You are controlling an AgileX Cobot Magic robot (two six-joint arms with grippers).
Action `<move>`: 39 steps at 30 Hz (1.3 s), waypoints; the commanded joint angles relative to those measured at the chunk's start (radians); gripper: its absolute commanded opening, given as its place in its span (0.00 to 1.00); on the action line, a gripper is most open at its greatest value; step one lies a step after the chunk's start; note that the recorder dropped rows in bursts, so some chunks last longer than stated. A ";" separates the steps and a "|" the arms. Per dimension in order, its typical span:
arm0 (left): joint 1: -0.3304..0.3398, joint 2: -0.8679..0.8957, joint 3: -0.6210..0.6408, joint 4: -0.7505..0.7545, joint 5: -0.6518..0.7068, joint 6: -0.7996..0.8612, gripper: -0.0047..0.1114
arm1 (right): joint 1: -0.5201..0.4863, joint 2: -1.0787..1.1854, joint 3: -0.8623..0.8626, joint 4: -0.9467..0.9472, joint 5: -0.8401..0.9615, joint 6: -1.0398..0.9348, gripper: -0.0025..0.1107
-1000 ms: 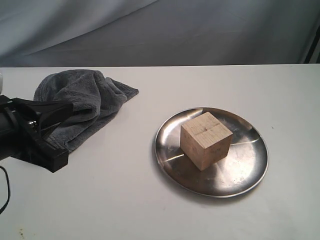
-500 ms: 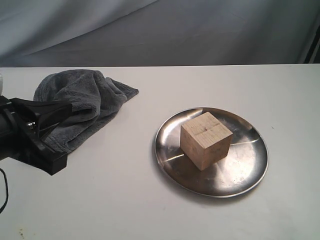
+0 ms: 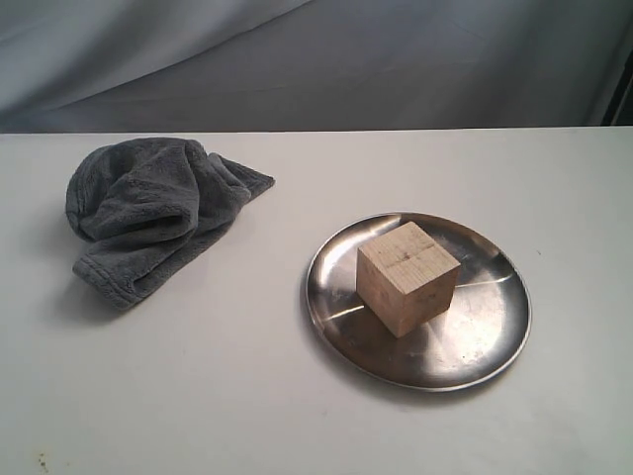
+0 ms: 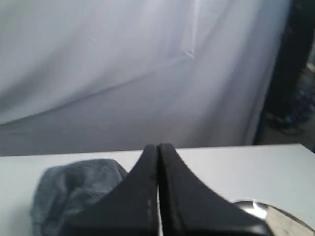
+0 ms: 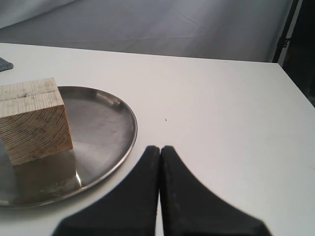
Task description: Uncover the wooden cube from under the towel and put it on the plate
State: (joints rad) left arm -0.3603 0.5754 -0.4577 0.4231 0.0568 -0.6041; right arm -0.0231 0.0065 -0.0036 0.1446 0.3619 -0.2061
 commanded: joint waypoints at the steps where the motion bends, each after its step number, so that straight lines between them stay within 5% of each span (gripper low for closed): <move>1: 0.139 -0.164 0.004 -0.014 0.146 -0.021 0.04 | 0.004 -0.006 0.004 -0.002 -0.012 0.000 0.02; 7: 0.253 -0.313 0.004 0.002 0.299 -0.013 0.04 | 0.004 -0.006 0.004 -0.002 -0.012 0.000 0.02; 14: 0.332 -0.462 0.037 0.011 0.304 -0.013 0.04 | 0.004 -0.006 0.004 -0.002 -0.012 0.000 0.02; 19: 0.338 -0.575 0.114 0.014 0.275 -0.011 0.04 | 0.004 -0.006 0.004 -0.002 -0.012 0.000 0.02; 27: 0.338 -0.575 0.247 0.067 0.010 -0.011 0.04 | 0.004 -0.006 0.004 -0.002 -0.012 0.000 0.02; 34: 0.338 -0.575 0.253 0.067 0.056 0.004 0.04 | 0.004 -0.006 0.004 -0.002 -0.012 0.000 0.02; 36: 0.338 -0.575 0.278 0.022 0.052 0.049 0.04 | 0.004 -0.006 0.004 -0.002 -0.012 0.000 0.02; 39: 0.338 -0.575 0.330 -0.218 0.052 0.326 0.04 | 0.004 -0.006 0.004 -0.002 -0.012 0.000 0.02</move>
State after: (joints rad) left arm -0.0245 0.0021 -0.1595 0.3518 0.1030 -0.4383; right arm -0.0231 0.0023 -0.0036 0.1446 0.3619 -0.2061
